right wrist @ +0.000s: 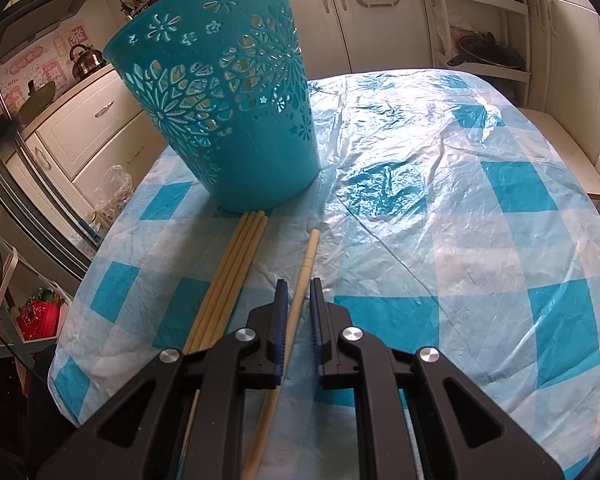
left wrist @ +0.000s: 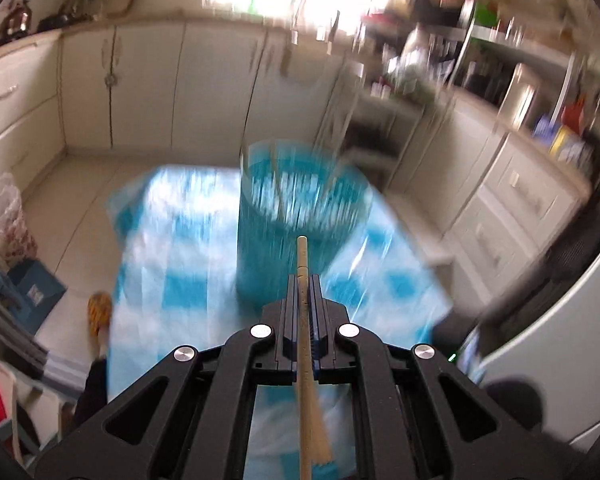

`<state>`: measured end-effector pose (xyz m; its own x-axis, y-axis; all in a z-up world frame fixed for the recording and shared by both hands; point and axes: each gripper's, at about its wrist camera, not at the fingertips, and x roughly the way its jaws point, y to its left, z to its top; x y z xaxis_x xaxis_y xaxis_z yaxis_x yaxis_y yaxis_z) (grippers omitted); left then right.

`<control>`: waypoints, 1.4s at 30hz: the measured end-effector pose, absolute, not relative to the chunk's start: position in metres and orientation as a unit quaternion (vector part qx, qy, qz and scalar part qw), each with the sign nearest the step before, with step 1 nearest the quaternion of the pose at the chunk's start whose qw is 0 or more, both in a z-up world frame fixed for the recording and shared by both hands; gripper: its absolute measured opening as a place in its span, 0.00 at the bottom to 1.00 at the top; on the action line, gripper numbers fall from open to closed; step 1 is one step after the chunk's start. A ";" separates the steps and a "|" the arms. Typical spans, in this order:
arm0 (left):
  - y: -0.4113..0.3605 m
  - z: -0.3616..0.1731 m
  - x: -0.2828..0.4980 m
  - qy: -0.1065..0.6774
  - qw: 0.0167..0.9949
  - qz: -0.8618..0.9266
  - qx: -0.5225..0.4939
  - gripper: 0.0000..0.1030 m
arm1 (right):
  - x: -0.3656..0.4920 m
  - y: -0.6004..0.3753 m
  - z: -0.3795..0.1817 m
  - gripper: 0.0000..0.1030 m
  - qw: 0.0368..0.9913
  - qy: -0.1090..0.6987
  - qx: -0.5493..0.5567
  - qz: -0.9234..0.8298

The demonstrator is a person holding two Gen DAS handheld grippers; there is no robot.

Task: Organize utensils
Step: 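Lift the chopstick over the teal basket and open the left tool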

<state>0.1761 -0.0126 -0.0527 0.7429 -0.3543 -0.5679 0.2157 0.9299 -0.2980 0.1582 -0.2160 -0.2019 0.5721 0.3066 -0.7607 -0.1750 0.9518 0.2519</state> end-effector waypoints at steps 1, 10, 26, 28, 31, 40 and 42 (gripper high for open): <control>-0.008 -0.038 0.175 0.301 0.934 -0.156 -0.113 0.05 | 0.158 -0.217 -0.202 0.11 0.883 0.442 0.075 0.137; -0.008 0.037 0.210 0.167 0.966 -0.136 -0.142 0.05 | 0.161 -0.220 -0.202 0.11 0.879 0.447 0.092 0.142; -0.040 -0.001 0.306 0.080 0.985 -0.023 -0.150 0.05 | 0.172 -0.226 -0.203 0.13 0.867 0.457 0.120 0.157; -0.043 -0.013 0.311 0.092 0.985 -0.018 -0.146 0.05 | 0.173 -0.227 -0.203 0.13 0.866 0.458 0.123 0.158; -0.047 -0.026 0.314 0.109 0.985 -0.017 -0.135 0.05 | 0.175 -0.228 -0.203 0.13 0.865 0.459 0.126 0.160; -0.059 -0.060 0.310 0.200 0.976 -0.022 -0.077 0.06 | 0.174 -0.227 -0.202 0.15 0.867 0.458 0.115 0.160; -0.057 -0.065 0.303 0.220 0.973 -0.016 -0.074 0.12 | 0.173 -0.225 -0.202 0.16 0.868 0.456 0.110 0.161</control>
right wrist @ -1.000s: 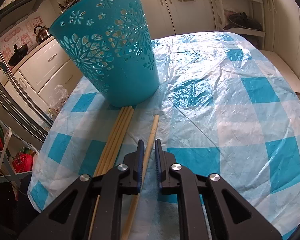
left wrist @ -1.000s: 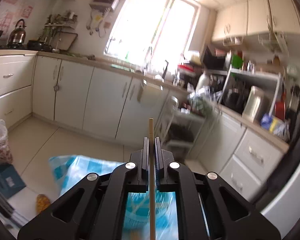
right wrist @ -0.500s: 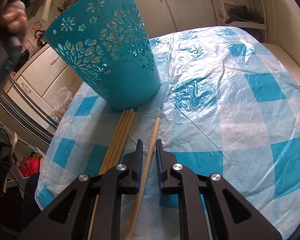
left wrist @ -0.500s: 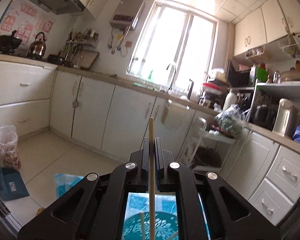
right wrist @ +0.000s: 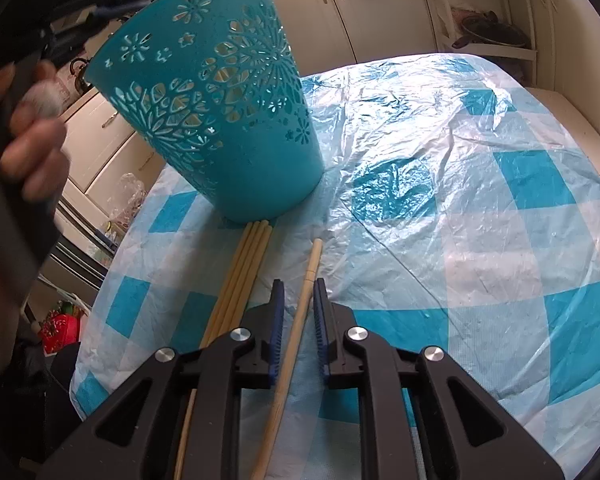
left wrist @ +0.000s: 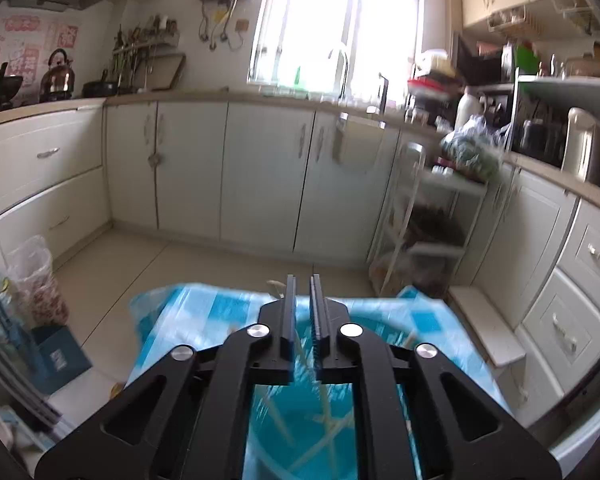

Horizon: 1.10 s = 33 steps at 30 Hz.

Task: Organize utensils
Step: 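Lift the chopstick over the teal basket and open the left tool, then move the left tool back beside the chopstick bundle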

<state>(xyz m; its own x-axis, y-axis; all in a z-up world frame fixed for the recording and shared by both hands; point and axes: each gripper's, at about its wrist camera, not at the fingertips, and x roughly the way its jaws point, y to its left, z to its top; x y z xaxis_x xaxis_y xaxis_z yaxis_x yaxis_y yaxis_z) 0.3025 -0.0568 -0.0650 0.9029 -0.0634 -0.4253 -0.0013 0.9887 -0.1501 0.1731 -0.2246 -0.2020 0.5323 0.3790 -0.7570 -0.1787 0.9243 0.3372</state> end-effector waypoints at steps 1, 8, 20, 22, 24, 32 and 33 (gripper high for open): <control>-0.054 -0.066 0.297 0.224 0.972 -0.012 -0.076 0.24 | 0.173 -0.224 -0.202 0.16 0.869 0.455 0.108 0.162; -0.024 -0.066 0.202 0.199 0.974 0.027 -0.101 0.68 | 0.173 -0.220 -0.201 0.23 0.871 0.455 0.101 0.158; 0.001 -0.124 0.102 0.262 0.958 0.005 -0.117 0.71 | 0.189 -0.209 -0.198 0.22 0.879 0.459 0.067 0.110; -0.001 -0.130 0.094 0.267 0.957 -0.001 -0.112 0.71 | 0.187 -0.203 -0.197 0.20 0.882 0.458 0.042 0.102; -0.002 -0.138 0.089 0.276 0.955 -0.008 -0.108 0.71 | 0.185 -0.199 -0.197 0.15 0.883 0.459 0.018 0.096; -0.001 -0.148 0.088 0.294 0.949 -0.015 -0.110 0.71 | 0.182 -0.203 -0.194 0.18 0.872 0.477 0.017 0.106; -0.001 -0.149 0.088 0.297 0.948 -0.016 -0.111 0.71 | 0.185 -0.201 -0.194 0.21 0.872 0.479 0.013 0.103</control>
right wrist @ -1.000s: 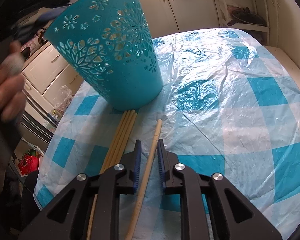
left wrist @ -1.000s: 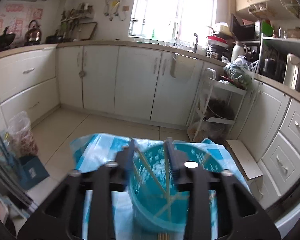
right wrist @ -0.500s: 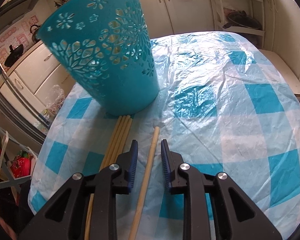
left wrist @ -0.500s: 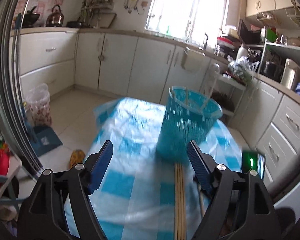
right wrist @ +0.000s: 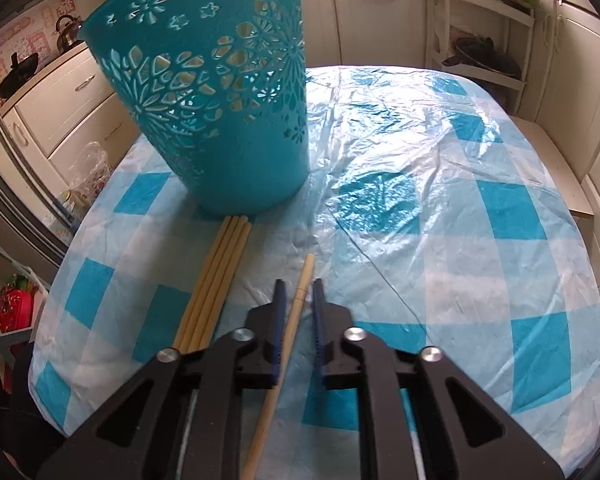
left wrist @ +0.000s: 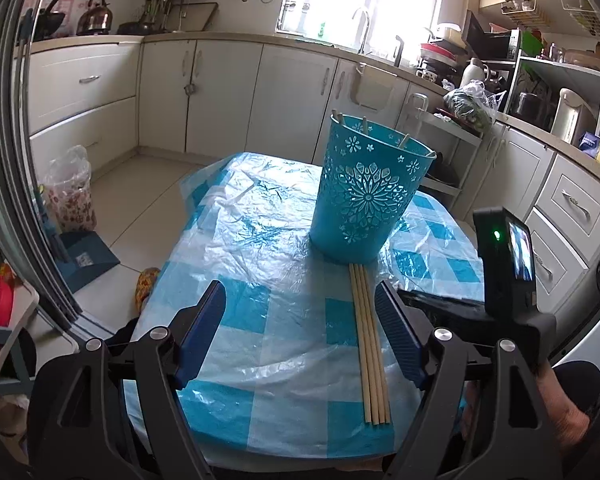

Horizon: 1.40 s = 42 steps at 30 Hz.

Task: Organize utensils
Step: 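Move the left tool back beside the chopstick bundle, then lift the held chopstick with the right tool over the basket, release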

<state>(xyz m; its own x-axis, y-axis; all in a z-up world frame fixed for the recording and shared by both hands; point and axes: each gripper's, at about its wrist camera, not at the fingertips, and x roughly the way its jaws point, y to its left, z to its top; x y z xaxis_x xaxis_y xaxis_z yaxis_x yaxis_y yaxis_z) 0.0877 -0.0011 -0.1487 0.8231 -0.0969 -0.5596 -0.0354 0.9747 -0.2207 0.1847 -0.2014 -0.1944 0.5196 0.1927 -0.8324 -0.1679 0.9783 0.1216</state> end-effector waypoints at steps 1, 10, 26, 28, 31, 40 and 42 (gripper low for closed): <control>-0.002 -0.149 0.088 0.299 0.948 -0.017 -0.111 0.71 | 0.188 -0.200 -0.195 0.21 0.871 0.480 0.010 0.101; -0.004 -0.154 0.090 0.312 0.943 -0.020 -0.111 0.72 | 0.185 -0.199 -0.195 0.09 0.868 0.485 0.000 0.105; -0.007 -0.171 0.093 0.340 0.935 -0.018 -0.103 0.72 | 0.157 -0.230 -0.184 0.06 0.860 0.478 0.123 0.127; -0.005 -0.174 0.093 0.343 0.933 -0.016 -0.102 0.72 | 0.149 -0.238 -0.175 0.06 0.861 0.465 0.154 0.136; -0.004 -0.177 0.093 0.346 0.933 -0.011 -0.099 0.72 | 0.141 -0.247 -0.154 0.06 0.868 0.437 0.183 0.150; -0.002 -0.180 0.091 0.345 0.934 0.002 -0.093 0.72 | 0.139 -0.250 -0.100 0.06 0.887 0.365 0.217 0.182; -0.003 -0.181 0.092 0.346 0.934 0.002 -0.091 0.72 | 0.139 -0.248 -0.094 0.06 0.892 0.354 0.212 0.183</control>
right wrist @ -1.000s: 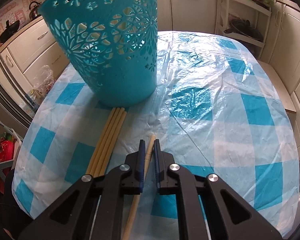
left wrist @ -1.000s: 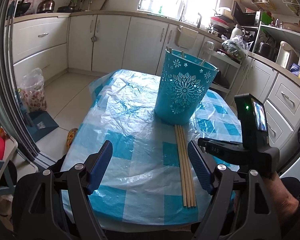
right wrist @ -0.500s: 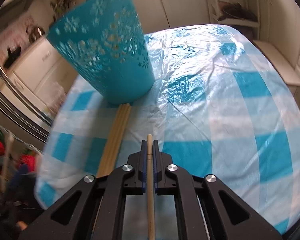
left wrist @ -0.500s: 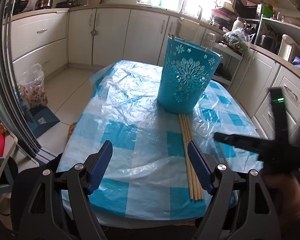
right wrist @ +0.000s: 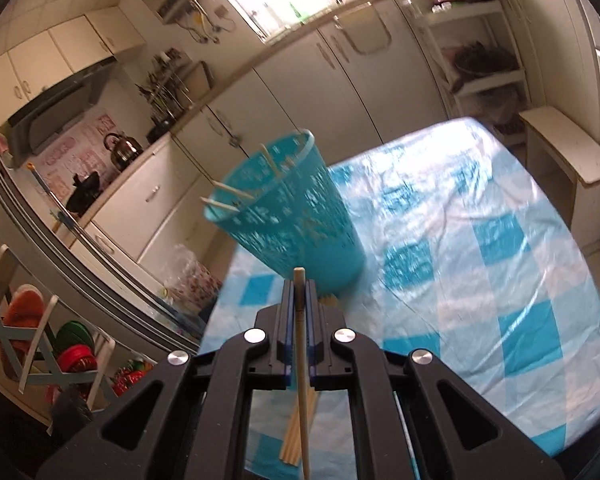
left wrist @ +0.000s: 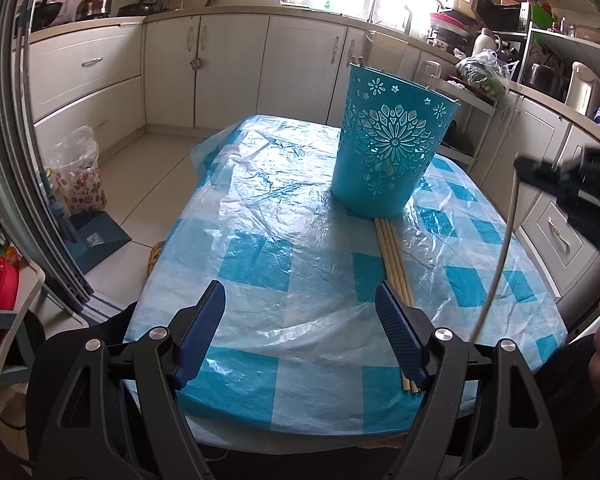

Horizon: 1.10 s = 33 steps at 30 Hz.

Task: Organize utensils
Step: 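Lift the held chopstick with the right tool over the basket, release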

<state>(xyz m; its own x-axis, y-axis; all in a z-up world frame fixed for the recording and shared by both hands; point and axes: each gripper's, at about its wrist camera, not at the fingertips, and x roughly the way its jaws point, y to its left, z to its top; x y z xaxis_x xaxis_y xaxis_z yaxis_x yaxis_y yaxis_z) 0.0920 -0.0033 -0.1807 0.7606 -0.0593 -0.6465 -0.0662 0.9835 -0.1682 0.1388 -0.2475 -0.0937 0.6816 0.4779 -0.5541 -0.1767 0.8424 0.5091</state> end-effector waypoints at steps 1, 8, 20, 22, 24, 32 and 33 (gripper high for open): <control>-0.003 -0.181 0.092 0.346 0.934 0.002 -0.090 0.72 | 0.139 -0.246 -0.090 0.06 0.894 0.350 0.210 0.185; 0.001 -0.185 0.094 0.350 0.931 0.005 -0.098 0.72 | 0.135 -0.238 -0.058 0.06 0.907 0.319 0.182 0.204; 0.006 -0.188 0.097 0.352 0.930 0.009 -0.105 0.72 | 0.151 -0.226 0.047 0.06 0.930 0.205 0.173 0.252; 0.007 -0.189 0.097 0.352 0.930 0.011 -0.106 0.72 | 0.159 -0.222 0.062 0.06 0.937 0.179 0.168 0.250; 0.008 -0.189 0.097 0.353 0.929 0.012 -0.108 0.72 | 0.165 -0.216 0.073 0.06 0.947 0.152 0.153 0.238; 0.015 -0.193 0.103 0.356 0.927 0.020 -0.115 0.72 | 0.212 -0.186 0.036 0.06 0.972 0.135 0.087 0.172; 0.015 -0.194 0.104 0.356 0.927 0.021 -0.115 0.72 | 0.219 -0.184 0.023 0.06 0.971 0.148 0.082 0.167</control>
<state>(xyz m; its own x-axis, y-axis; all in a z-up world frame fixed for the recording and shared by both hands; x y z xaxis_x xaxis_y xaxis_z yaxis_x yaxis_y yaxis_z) 0.1036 0.0153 -0.1935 0.7450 -0.0437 -0.6656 -0.1206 0.9726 -0.1989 0.2189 -0.1838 0.0234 0.9005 0.3486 -0.2598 -0.3001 0.9308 0.2090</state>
